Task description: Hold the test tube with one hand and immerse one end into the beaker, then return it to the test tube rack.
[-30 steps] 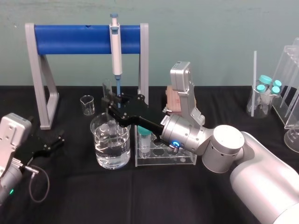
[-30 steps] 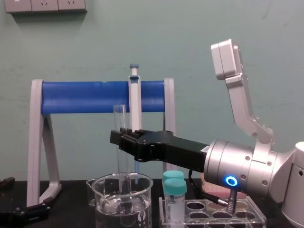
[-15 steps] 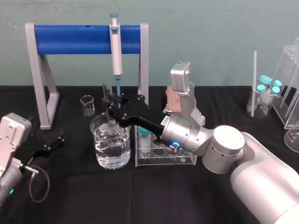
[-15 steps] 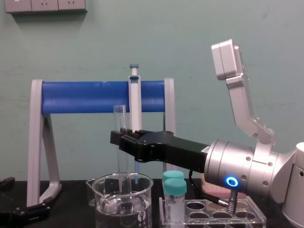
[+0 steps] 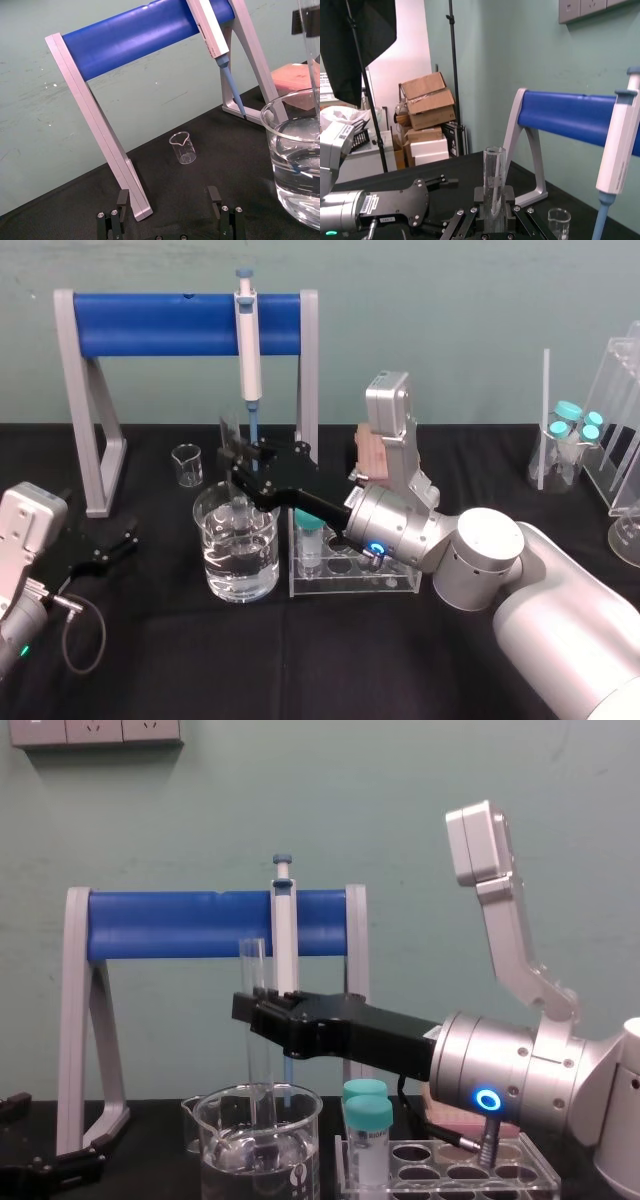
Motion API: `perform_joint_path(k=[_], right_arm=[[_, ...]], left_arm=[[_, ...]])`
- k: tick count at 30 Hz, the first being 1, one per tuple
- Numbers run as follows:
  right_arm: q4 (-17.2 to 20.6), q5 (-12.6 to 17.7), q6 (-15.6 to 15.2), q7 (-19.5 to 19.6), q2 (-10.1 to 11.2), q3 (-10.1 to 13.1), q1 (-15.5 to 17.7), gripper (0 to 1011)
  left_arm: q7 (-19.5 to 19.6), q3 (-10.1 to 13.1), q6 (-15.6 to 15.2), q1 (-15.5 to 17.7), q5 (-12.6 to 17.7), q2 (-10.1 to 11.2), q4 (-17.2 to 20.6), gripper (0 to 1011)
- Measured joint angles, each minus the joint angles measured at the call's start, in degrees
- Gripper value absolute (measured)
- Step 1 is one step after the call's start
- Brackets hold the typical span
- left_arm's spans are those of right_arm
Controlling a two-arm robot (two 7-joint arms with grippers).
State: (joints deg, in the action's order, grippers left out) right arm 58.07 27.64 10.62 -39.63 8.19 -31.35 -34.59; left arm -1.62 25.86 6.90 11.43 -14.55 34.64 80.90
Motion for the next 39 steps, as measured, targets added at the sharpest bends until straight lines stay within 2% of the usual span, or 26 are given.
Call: perform_joint_path(k=[8, 14, 17, 19, 23, 26, 29, 30, 33, 39], right_arm=[[3.3, -0.14, 1.19, 0.11, 0.86, 0.55, -0.2, 228], [9.3, 0.1, 2.61, 0.72, 2.72, 1.94, 0.23, 228], [13.94, 0.24, 3.44, 2.19, 4.52, 3.37, 1.25, 228], [15.67, 0.18, 3.68, 2.97, 5.3, 4.01, 1.82, 228], [21.3, -0.57, 3.85, 6.47, 8.36, 6.67, 4.48, 228], [23.83, -1.11, 3.39, 8.36, 9.92, 8.04, 6.33, 228], [27.37, -1.63, 2.06, 10.96, 12.07, 10.06, 10.07, 228], [27.37, -1.63, 2.06, 10.96, 12.07, 10.06, 10.07, 228], [29.72, -1.8, 0.82, 12.69, 13.45, 11.62, 13.52, 228], [31.58, -2.11, -1.01, 14.0, 14.88, 13.08, 17.56, 228]], left_arm=[[0.0, 0.0, 0.0, 0.0, 0.0, 0.0, 0.0, 1000], [0.0, 0.0, 0.0, 0.0, 0.0, 0.0, 0.0, 1000], [0.0, 0.0, 0.0, 0.0, 0.0, 0.0, 0.0, 1000], [0.0, 0.0, 0.0, 0.0, 0.0, 0.0, 0.0, 1000], [0.0, 0.0, 0.0, 0.0, 0.0, 0.0, 0.0, 1000], [0.0, 0.0, 0.0, 0.0, 0.0, 0.0, 0.0, 1000], [0.0, 0.0, 0.0, 0.0, 0.0, 0.0, 0.0, 1000], [0.0, 0.0, 0.0, 0.0, 0.0, 0.0, 0.0, 1000], [0.0, 0.0, 0.0, 0.0, 0.0, 0.0, 0.0, 1000], [0.0, 0.0, 0.0, 0.0, 0.0, 0.0, 0.0, 1000]])
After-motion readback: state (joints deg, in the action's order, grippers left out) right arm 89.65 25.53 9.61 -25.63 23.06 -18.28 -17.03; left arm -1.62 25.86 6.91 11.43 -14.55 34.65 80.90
